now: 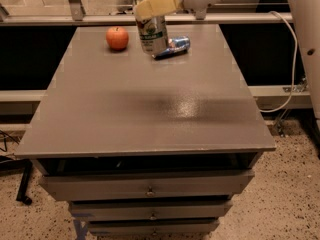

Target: Place 7up can upright

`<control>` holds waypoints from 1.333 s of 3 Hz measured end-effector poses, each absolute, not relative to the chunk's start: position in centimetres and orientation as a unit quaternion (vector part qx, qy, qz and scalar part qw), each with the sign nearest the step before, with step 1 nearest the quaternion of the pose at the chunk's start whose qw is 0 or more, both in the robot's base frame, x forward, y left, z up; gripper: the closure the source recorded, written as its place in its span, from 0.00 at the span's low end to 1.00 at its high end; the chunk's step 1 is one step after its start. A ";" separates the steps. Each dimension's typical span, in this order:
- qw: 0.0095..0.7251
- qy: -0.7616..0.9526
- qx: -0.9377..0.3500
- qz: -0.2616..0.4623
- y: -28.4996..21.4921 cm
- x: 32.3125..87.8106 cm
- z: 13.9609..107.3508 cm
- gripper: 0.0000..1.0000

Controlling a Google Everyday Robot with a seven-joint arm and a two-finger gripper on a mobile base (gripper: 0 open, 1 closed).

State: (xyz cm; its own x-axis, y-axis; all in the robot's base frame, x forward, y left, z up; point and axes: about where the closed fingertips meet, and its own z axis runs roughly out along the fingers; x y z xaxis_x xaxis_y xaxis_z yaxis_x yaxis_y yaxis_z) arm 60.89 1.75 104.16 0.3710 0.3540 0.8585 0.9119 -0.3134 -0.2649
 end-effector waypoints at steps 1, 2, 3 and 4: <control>0.391 -0.446 -0.724 -0.352 2.2 61.0 104.0 1.00; 0.383 -0.474 -0.712 -0.349 1.5 60.3 101.9 1.00; 0.381 -0.501 -0.690 -0.359 0.2 59.1 99.8 1.00; 0.395 -0.511 -0.664 -0.377 -0.7 58.3 97.9 1.00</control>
Offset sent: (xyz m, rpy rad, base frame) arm -0.0210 -0.0265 -0.0583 -0.0900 -0.1270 0.1432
